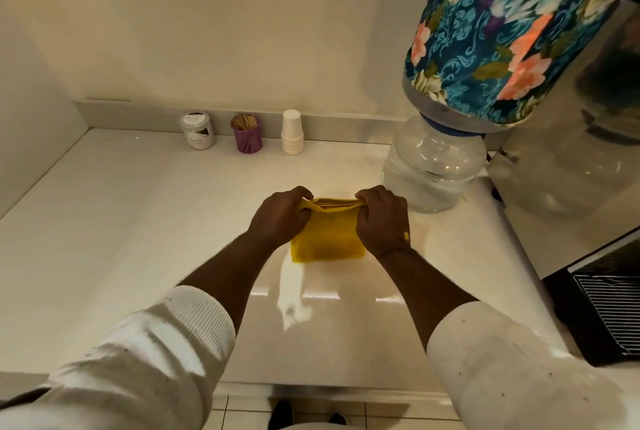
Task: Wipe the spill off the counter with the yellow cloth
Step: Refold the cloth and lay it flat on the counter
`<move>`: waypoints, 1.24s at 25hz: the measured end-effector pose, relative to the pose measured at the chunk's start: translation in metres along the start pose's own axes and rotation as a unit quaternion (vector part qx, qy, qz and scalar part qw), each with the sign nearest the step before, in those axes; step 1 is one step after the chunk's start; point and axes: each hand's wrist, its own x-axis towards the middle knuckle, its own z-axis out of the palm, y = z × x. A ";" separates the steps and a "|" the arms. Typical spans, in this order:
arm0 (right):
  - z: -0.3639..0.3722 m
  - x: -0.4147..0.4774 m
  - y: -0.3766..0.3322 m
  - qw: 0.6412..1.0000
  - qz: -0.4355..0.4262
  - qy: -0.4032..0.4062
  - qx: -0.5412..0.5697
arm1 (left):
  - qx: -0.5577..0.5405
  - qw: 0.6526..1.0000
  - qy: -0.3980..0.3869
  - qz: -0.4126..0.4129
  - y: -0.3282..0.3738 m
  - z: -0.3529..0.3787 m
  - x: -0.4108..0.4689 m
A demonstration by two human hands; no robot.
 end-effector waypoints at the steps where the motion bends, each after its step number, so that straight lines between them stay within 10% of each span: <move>1: 0.006 0.001 0.002 1.000 0.003 -0.004 -0.006 | 0.004 1.000 -0.001 -0.011 -0.004 0.005 0.003; 22: 0.151 0.044 0.061 0.994 0.091 -0.047 -0.028 | 0.037 0.998 -0.013 -0.051 -0.077 0.100 0.104; 31: 0.175 0.029 0.058 0.954 0.098 -0.278 -0.057 | 0.127 0.987 -0.094 0.023 -0.084 0.116 0.107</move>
